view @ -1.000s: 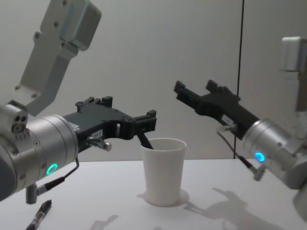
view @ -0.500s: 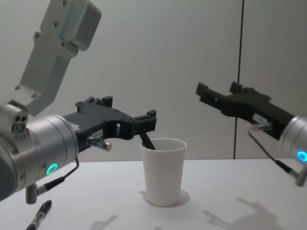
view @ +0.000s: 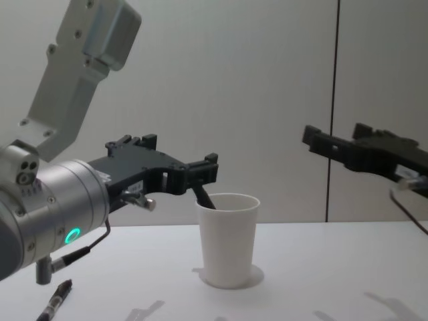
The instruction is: Place the pen into the pen holder.
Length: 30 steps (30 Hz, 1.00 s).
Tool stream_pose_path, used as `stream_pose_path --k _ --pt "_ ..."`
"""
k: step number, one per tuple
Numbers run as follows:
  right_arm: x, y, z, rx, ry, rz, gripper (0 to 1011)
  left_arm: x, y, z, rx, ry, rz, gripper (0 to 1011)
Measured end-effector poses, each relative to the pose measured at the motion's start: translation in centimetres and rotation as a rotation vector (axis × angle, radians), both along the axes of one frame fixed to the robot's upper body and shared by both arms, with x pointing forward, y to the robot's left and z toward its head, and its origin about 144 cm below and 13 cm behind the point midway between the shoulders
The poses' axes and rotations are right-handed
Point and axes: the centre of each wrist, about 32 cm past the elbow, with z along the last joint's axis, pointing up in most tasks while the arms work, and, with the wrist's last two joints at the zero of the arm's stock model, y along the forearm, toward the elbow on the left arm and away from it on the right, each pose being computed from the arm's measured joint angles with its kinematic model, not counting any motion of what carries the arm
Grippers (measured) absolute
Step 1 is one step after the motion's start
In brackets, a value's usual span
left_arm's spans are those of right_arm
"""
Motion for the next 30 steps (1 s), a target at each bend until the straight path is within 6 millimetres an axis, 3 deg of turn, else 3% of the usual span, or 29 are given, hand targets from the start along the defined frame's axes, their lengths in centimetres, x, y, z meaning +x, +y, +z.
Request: stream_pose_path --k 10,30 --pt "-2.7 -1.5 0.3 -0.035 0.069 -0.034 1001 0.0 0.0 0.0 0.000 0.000 0.000 1000" --pt "-5.4 -3.3 -0.3 -0.090 0.173 -0.086 1001 0.0 0.0 0.0 0.000 0.000 0.000 1000"
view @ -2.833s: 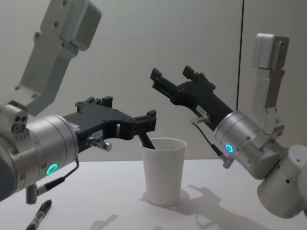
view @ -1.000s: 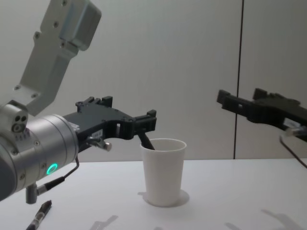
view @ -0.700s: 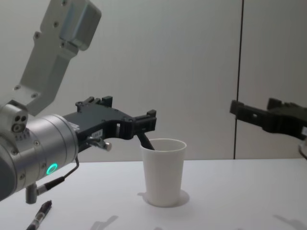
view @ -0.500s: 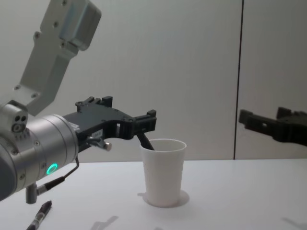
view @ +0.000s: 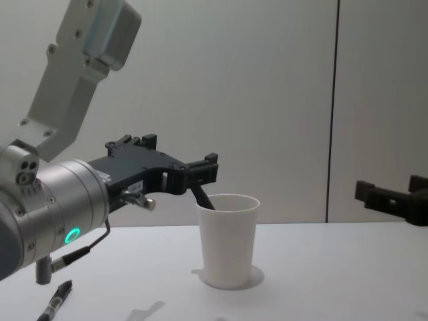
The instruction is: Place the pen into the pen holder.
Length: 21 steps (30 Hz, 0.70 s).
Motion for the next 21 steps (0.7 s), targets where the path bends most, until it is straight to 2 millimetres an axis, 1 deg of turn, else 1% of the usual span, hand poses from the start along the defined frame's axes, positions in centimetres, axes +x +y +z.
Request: stream_pose_path --k 10,21 --pt "-0.47 -0.30 -0.12 -0.008 0.017 -0.008 1001 0.01 0.01 0.01 0.000 0.003 0.000 1000" --pt "-0.72 -0.45 -0.16 -0.012 0.027 -0.012 1001 0.04 0.19 0.31 -0.003 0.047 0.004 1000"
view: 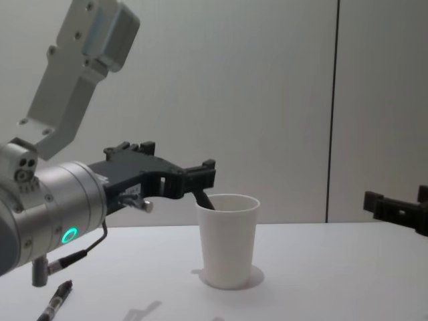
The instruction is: Place the pen into the pen holder.
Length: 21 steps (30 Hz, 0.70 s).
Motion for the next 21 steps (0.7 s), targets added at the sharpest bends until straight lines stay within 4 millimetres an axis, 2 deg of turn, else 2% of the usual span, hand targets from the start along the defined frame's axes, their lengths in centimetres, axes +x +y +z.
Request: stream_pose_path --k 21 --pt "-0.1 -0.1 0.0 -0.002 0.005 -0.003 1001 0.2 2.0 0.9 0.103 0.164 0.061 1000"
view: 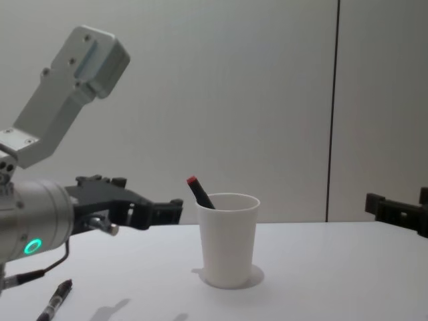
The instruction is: Place the pen into the pen holder.
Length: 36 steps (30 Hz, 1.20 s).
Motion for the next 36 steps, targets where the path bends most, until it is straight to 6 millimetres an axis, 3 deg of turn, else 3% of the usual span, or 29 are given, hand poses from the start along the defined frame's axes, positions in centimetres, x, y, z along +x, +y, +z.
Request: stream_pose_path --k 36 --pt "0.0 0.0 0.0 -0.001 0.001 0.000 1001 1.7 1.6 0.5 0.079 0.243 0.202 1000"
